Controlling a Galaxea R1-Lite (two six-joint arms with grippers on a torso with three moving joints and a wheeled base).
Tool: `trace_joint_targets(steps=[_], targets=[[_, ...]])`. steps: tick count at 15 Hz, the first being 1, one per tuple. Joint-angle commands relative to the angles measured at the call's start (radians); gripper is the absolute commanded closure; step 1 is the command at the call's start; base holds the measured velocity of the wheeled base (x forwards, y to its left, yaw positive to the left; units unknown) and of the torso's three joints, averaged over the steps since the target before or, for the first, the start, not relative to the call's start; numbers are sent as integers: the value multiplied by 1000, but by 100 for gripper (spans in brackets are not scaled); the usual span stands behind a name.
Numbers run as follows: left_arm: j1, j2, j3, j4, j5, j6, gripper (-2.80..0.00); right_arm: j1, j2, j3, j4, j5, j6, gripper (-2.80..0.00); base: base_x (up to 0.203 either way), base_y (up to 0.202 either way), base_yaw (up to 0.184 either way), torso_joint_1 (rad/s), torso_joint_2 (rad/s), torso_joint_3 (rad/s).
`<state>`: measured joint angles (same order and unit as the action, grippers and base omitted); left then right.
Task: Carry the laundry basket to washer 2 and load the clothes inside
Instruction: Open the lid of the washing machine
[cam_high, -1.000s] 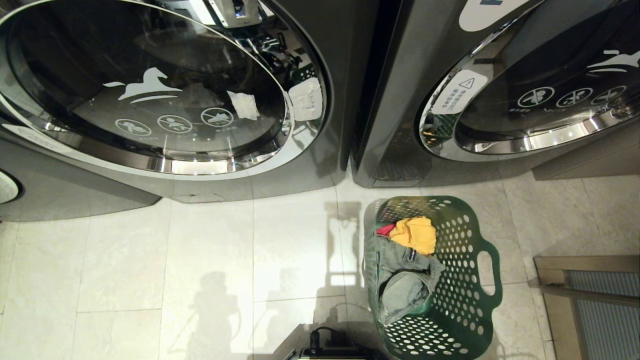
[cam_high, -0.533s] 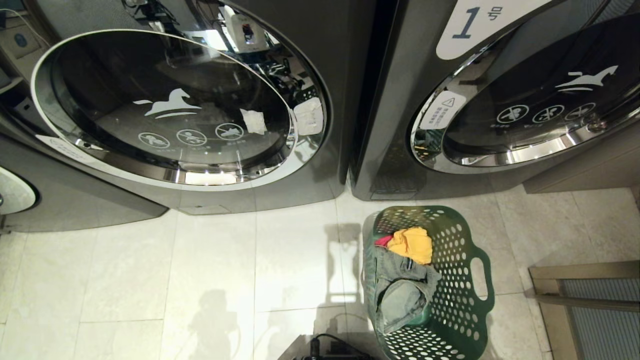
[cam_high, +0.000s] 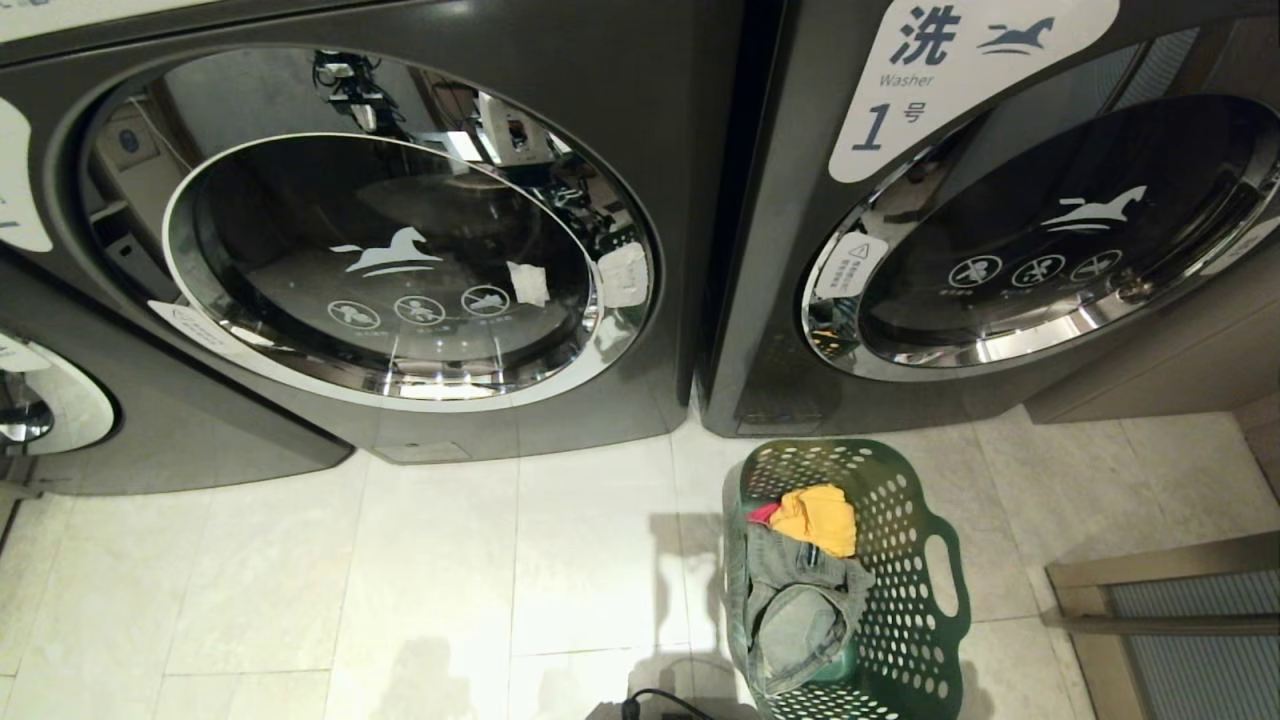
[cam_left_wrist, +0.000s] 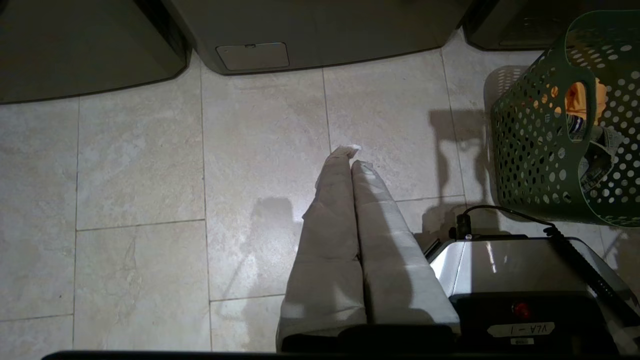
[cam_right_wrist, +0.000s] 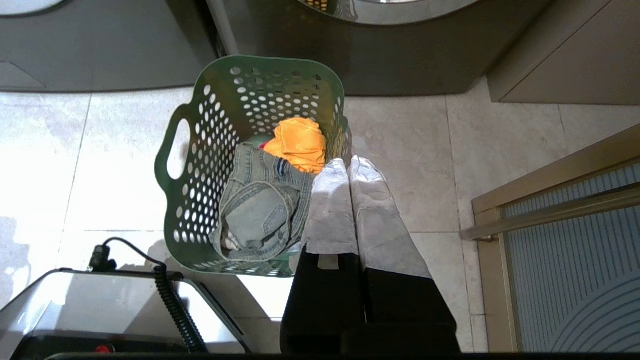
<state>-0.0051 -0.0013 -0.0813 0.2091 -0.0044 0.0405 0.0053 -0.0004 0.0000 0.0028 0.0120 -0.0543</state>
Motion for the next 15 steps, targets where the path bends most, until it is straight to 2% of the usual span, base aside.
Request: trace_joint_targets(steps=[1,15], targets=[[-1,3,0,1,1,-2,0,-1,2,2,0,3,-3,0,0,0,0,6,-1,198],[0,3,0,0,4,-10,0,1,2,2,0,6,-4,0,0,0,0,1,4,203]])
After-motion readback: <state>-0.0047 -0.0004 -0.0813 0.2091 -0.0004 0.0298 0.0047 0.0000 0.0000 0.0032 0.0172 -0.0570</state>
